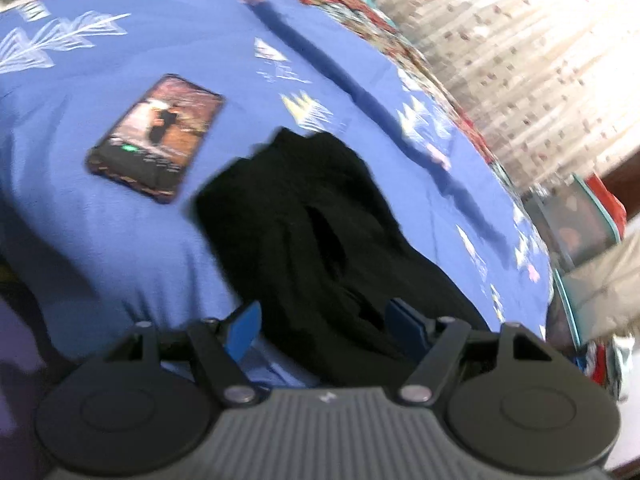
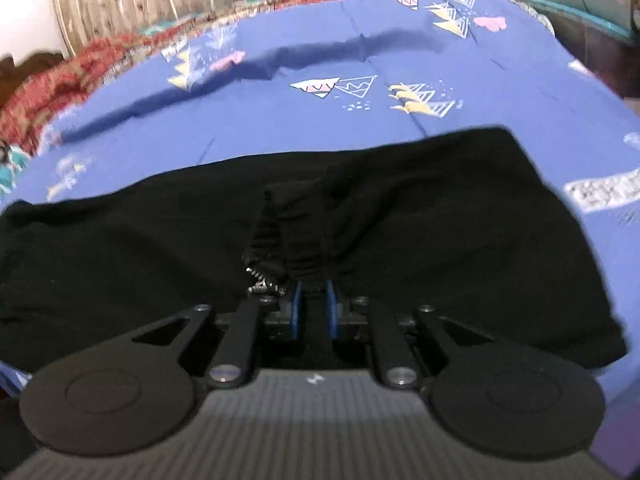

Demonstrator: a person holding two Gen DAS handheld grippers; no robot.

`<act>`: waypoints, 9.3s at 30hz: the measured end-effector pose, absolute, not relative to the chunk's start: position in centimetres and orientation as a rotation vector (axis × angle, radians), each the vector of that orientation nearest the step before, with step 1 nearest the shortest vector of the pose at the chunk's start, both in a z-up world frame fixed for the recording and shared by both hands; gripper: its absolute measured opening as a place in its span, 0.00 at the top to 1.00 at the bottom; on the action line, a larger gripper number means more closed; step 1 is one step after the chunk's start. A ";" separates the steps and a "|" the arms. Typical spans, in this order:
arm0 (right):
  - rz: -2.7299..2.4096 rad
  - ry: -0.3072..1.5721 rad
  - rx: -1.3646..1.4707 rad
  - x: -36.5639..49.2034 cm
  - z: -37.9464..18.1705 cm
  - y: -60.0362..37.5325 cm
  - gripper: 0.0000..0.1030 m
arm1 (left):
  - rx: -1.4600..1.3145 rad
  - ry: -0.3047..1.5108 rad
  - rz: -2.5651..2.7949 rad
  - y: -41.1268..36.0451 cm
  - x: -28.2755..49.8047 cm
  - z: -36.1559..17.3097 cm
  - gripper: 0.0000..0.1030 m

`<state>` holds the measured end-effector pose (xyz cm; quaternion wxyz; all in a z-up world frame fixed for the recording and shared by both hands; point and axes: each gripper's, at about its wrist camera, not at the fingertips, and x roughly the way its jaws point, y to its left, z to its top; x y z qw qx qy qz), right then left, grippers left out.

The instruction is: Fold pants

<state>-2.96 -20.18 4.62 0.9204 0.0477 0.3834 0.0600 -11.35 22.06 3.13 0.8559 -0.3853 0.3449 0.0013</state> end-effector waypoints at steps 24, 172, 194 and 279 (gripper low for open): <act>0.523 1.186 0.611 3.8 0.8 -2.5 1.00 | -0.863 0.723 -0.048 21.9 -5.7 -0.9 0.83; 0.363 0.739 0.319 -8.3 7.6 -23.1 0.47 | -0.432 1.022 -0.276 7.0 -3.0 2.0 0.09; 0.283 0.722 0.299 -6.9 7.1 -22.7 0.44 | -0.130 0.893 -0.215 1.1 1.0 6.8 0.16; 0.139 0.186 0.119 0.1 24.0 -29.0 0.21 | -0.535 0.652 -0.289 14.8 -6.3 7.7 0.38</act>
